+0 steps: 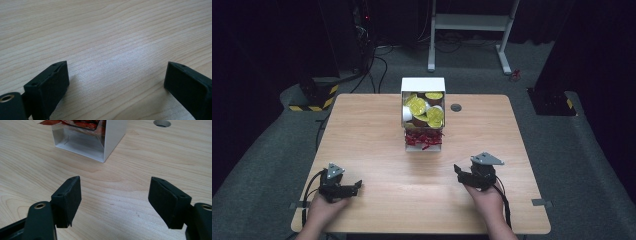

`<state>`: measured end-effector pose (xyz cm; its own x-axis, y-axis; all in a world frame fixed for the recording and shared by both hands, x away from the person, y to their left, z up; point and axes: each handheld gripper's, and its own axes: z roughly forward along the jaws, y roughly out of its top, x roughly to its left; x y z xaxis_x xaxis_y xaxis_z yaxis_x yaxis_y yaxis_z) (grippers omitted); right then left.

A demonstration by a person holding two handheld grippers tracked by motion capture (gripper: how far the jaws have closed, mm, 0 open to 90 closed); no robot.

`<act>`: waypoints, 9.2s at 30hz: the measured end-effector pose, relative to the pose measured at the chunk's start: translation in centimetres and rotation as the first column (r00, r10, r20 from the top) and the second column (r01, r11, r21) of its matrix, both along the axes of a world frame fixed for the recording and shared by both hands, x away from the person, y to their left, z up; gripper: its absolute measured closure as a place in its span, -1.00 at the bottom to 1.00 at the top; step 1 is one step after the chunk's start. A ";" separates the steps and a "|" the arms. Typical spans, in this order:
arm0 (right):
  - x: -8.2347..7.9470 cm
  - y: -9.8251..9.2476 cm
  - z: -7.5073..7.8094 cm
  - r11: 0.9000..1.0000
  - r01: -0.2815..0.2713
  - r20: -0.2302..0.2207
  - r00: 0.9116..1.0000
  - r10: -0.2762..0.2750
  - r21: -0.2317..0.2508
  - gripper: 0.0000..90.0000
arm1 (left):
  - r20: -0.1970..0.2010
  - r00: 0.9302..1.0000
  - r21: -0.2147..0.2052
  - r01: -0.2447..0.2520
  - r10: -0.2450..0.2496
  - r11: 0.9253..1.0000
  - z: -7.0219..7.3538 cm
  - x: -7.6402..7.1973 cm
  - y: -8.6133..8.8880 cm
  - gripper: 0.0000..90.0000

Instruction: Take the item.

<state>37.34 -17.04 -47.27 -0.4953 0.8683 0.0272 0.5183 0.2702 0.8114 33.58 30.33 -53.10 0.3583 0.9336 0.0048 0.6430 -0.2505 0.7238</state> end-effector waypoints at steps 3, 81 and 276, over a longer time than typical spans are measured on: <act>0.2 0.0 0.1 1.000 0.011 0.001 1.000 -0.011 0.004 -0.36 | 0.000 1.000 0.000 0.000 0.000 1.000 0.0 0.0 0.0 -0.87; 6.2 6.3 3.9 0.999 -0.025 0.092 0.995 0.028 -0.033 0.20 | -0.003 1.000 0.001 0.011 -0.011 1.000 0.0 -0.1 0.1 -0.84; -1.2 -4.7 4.8 0.998 0.004 0.276 0.961 -0.022 0.064 0.98 | 0.007 1.000 -0.001 -0.011 0.011 1.000 0.0 0.0 0.1 -0.80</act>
<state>36.10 -21.75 -42.51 -0.4798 0.8756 -0.0554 0.2743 0.2096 0.9385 33.55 30.46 -53.07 0.3479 0.9375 0.0061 0.6408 -0.2425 0.7284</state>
